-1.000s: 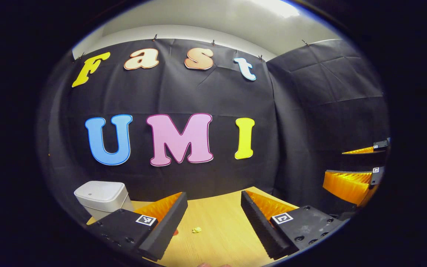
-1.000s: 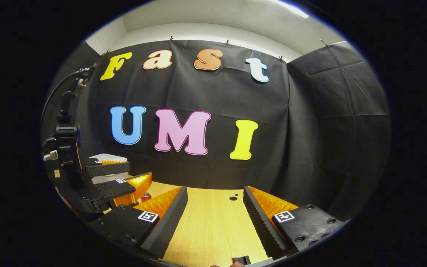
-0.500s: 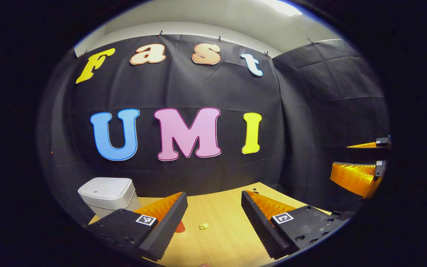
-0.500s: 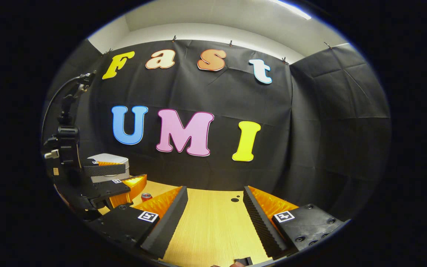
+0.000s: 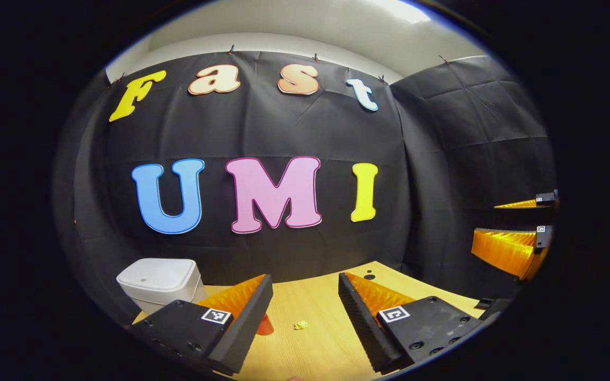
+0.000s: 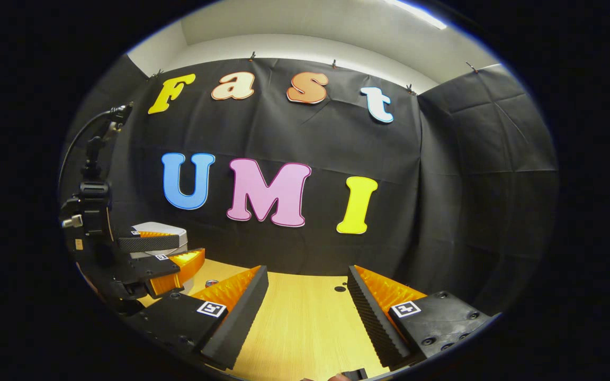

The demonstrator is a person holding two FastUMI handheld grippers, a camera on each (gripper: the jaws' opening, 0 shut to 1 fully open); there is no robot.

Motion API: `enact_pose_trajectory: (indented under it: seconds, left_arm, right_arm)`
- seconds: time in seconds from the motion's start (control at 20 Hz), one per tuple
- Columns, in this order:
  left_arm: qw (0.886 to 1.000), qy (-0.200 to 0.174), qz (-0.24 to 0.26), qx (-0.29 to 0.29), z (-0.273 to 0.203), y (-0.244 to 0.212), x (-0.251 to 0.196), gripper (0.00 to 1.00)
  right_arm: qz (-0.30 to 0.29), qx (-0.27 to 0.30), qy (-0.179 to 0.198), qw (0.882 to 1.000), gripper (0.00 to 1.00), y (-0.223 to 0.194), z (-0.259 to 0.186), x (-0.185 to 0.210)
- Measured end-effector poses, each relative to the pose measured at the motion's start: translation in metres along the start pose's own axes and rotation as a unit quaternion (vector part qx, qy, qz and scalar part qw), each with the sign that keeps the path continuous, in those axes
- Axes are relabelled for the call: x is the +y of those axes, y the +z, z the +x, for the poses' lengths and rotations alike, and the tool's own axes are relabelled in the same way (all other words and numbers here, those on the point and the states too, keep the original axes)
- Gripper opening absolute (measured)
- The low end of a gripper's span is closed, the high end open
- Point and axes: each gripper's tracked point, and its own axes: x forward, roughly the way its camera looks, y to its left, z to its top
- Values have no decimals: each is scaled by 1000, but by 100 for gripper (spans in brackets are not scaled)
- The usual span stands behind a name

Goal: Press the lid of the desktop garbage bin to open it, pick up the crumpled paper on the desktop and throw it into the bin, then pick up the pop can on the desktop and drop it into the bin, and finally close the garbage bin lid.

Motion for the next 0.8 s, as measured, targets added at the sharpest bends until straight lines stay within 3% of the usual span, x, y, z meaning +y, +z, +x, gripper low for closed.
enact_pose_trajectory:
  seconds: [0.5,0.7,0.8]
  left_arm:
    - [1000,-1,0,1,-3,-3,33,68]
    - [1000,14,4,1,-8,-4,53,64]
    - [1000,30,6,-1,-14,-4,73,57]
  right_arm:
    - [-3,-10,14,1000,96,9,15,37]
    - [4,7,29,1000,97,-6,20,55]
    - [-2,-5,45,999,97,1,23,69]
